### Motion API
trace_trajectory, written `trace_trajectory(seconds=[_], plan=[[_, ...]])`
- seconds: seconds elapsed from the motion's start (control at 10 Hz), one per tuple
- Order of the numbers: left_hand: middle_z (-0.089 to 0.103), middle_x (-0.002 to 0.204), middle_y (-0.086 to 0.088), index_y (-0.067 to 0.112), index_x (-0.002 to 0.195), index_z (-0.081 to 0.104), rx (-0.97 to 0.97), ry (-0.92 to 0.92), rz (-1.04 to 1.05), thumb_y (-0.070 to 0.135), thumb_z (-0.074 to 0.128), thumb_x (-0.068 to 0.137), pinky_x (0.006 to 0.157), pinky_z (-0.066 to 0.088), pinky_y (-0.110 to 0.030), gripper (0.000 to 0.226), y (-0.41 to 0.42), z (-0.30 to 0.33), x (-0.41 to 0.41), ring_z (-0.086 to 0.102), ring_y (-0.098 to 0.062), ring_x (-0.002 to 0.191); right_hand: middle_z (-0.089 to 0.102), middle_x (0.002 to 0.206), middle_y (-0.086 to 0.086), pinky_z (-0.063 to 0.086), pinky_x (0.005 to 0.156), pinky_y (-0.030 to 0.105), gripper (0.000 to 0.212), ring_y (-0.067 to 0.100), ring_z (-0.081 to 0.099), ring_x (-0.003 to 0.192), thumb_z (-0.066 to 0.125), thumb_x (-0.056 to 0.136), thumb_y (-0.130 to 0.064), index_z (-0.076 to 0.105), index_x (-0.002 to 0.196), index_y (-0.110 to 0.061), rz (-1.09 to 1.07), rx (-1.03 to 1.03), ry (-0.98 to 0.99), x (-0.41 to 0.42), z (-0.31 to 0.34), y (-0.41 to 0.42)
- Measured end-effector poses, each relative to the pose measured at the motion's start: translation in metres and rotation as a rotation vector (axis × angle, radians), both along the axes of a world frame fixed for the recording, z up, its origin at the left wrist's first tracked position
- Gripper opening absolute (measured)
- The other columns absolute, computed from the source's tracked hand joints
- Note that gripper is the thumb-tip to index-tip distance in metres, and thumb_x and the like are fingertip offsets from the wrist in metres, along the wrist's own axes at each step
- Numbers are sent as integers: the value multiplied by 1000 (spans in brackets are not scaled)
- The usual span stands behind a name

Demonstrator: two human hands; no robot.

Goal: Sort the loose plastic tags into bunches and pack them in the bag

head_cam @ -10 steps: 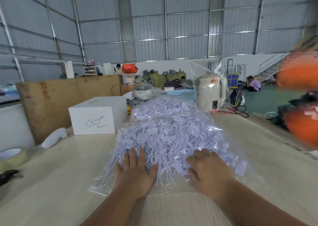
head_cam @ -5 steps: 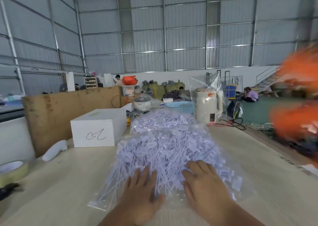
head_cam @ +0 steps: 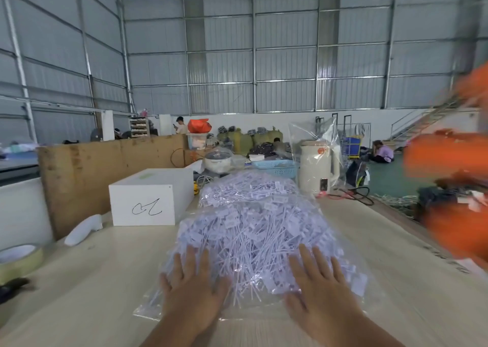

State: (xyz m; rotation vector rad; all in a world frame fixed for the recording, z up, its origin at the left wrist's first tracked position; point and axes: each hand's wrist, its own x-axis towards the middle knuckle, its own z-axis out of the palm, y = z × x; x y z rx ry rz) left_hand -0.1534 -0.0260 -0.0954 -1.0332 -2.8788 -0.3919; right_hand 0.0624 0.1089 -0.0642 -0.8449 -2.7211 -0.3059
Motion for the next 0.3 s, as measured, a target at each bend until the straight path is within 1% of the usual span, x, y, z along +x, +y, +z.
trace_trajectory(seconds=[0.1,0.2,0.3], plan=[[-21,162,-1,35,153,-15,-103,-69,14,77,15,87,117,0,-59,84,-4,1,3,-12,-33,150,-27,158,5,-13,116,49,77,30,-25,145,14,95,-64,-13,154,-23,-49,-188,-131,-6,-14,16],[-16,164,-1,33,154,-11,-108,-79,5,75,19,88,118,3,-59,84,-7,12,12,-7,-32,150,-24,160,1,-13,116,51,80,28,-24,146,16,93,-68,-9,155,-25,-31,-234,-126,-8,-12,13],[-3,165,3,35,155,0,-111,-69,-33,79,26,84,117,11,-57,88,-15,21,18,5,-30,151,9,161,-7,-4,120,48,67,20,1,150,31,93,-61,23,151,-28,33,-227,-4,1,7,7]])
